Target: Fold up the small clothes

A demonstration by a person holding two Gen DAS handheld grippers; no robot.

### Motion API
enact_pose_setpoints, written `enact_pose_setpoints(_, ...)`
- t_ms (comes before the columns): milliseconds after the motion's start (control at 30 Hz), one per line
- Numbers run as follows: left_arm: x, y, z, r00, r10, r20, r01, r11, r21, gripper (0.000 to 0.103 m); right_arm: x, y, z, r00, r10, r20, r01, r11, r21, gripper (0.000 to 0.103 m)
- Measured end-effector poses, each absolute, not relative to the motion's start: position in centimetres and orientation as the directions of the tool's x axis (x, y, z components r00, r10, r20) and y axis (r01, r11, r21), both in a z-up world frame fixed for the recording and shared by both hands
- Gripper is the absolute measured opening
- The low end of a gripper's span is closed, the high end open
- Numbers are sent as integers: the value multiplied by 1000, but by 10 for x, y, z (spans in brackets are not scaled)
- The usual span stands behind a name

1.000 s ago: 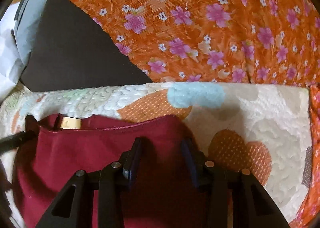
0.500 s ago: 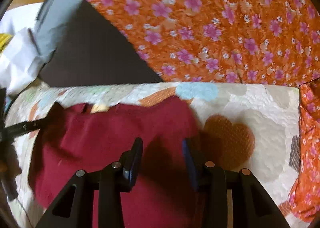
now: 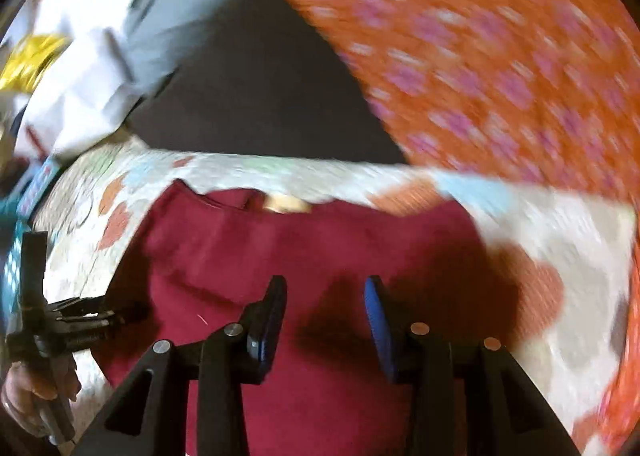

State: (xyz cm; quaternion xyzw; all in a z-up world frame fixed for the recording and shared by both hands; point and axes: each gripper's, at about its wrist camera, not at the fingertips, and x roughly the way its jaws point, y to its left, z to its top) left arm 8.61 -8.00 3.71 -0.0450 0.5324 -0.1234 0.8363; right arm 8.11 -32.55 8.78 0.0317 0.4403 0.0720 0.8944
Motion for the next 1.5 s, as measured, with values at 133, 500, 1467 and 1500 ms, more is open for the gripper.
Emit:
enact_pose_setpoints(133,88,-73,34,391,-275,-878,144,961,-236,78,115,-298,73,569,89,-817,-193,981,-28,39)
enact_pose_setpoints(500,89,-80,48,416,-250,-875,178,965,-191,78,145,-291,37,507,102,-856,-269,962,-45,6)
enact_pose_setpoints(1467,90,-68,45,419,-222,-880,123,975,-187,78,165,-214,38,484,83,-871,-322,943,-89,36)
enact_pose_setpoints(1500,90,-68,45,419,-224,-880,122,974,-190,78,168,-212,35,499,73,-863,-308,946,-98,32)
